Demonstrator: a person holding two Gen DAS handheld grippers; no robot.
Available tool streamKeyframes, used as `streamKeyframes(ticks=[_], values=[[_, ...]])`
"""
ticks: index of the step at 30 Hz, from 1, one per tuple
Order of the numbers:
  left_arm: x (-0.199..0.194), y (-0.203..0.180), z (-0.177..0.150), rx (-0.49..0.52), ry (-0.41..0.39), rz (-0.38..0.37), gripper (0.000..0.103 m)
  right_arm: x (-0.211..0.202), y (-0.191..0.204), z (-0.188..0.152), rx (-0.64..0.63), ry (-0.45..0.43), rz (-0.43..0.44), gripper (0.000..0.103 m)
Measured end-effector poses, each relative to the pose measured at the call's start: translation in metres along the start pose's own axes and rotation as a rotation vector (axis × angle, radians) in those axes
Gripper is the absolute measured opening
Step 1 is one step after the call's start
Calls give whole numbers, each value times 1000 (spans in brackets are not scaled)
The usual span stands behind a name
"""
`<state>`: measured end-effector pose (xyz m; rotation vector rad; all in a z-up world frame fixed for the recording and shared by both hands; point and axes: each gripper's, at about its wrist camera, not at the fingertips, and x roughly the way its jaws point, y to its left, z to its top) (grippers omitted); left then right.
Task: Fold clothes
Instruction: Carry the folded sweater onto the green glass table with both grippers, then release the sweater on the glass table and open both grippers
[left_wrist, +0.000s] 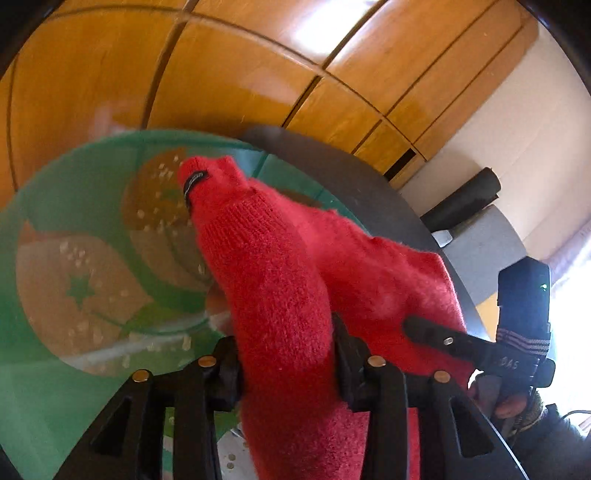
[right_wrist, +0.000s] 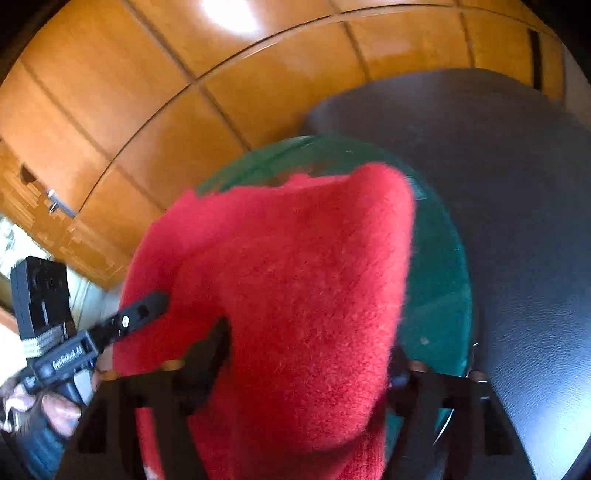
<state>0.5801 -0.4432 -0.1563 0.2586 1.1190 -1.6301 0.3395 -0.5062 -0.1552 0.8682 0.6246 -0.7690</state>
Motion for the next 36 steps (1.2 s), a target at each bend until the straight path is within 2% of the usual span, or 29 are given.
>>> streamKeyframes(ticks=[2,4,6,9,11,13,14,16,18,26,29,31,33,34,36], values=[[-1,-3,-6,-12,7,11,48,-10,-2,-2,-18,-24,-16,78],[-7,-4,-5,-22,9,47,51,-27,5,-3,-87,-66,-68,77],[-21,-6,-2,1,-35,123,53,-48,22,-8,-193,-127,-130,74],[-51,-7,4,35,-144,224,54,-76,42,-16,-321,-197,-161,64],[-62,-18,3,42,-198,205,55,-88,57,-22,-382,-207,-109,54],[-54,-30,-1,54,-175,175,55,-83,65,-29,-417,-169,-66,40],[-47,-35,-5,58,-150,164,55,-74,66,-27,-423,-139,-79,33],[-33,-45,-12,67,-100,143,57,-44,60,-28,-384,-70,-139,31],[-11,-52,-24,87,-40,235,58,-34,60,-29,-356,-55,-176,32],[-10,-67,-34,103,-48,397,62,-40,72,-33,-304,-100,-255,32],[-21,-76,-39,129,-68,483,62,-43,78,-35,-288,-118,-292,37],[-33,-82,-42,146,-94,533,62,-55,89,-38,-293,-133,-347,52],[-41,-89,-46,166,-123,583,65,-69,96,-46,-293,-142,-370,62],[-44,-93,-47,179,-127,596,68,-73,99,-49,-293,-145,-376,64],[-51,-100,-49,206,-136,620,69,-84,105,-56,-292,-150,-382,64]])
